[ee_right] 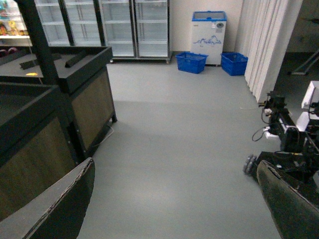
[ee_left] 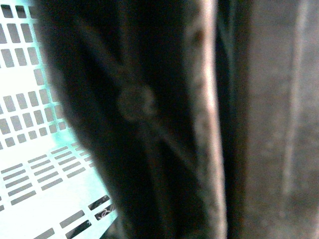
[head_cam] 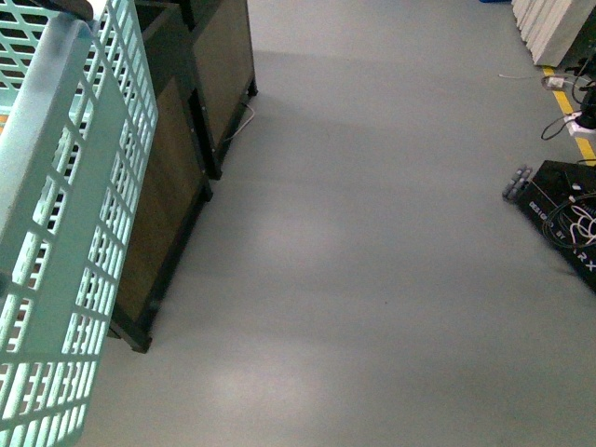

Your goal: Pick mango and avocado into basket

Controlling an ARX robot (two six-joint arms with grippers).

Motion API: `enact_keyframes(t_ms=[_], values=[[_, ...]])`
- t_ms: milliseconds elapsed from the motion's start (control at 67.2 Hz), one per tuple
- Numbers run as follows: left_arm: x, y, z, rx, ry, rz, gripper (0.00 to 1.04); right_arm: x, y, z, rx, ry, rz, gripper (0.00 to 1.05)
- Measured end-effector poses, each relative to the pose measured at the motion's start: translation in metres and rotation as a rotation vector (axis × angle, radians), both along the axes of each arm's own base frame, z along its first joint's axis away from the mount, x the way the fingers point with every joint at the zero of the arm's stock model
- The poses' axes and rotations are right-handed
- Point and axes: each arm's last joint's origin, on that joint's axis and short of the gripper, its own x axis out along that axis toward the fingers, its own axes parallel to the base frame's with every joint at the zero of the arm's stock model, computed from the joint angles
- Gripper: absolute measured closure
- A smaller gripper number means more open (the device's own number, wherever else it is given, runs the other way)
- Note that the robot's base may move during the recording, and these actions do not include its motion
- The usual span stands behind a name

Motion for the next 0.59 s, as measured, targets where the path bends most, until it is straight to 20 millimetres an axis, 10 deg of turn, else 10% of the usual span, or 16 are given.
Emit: enact_keyframes(t_ms=[595], values=[[0.0000, 0.0004, 0.0000, 0.005, 0.001, 0.001, 0.91, -0.0001, 0.0000, 0.0001, 0.001, -0.002, 0.001, 0.09]])
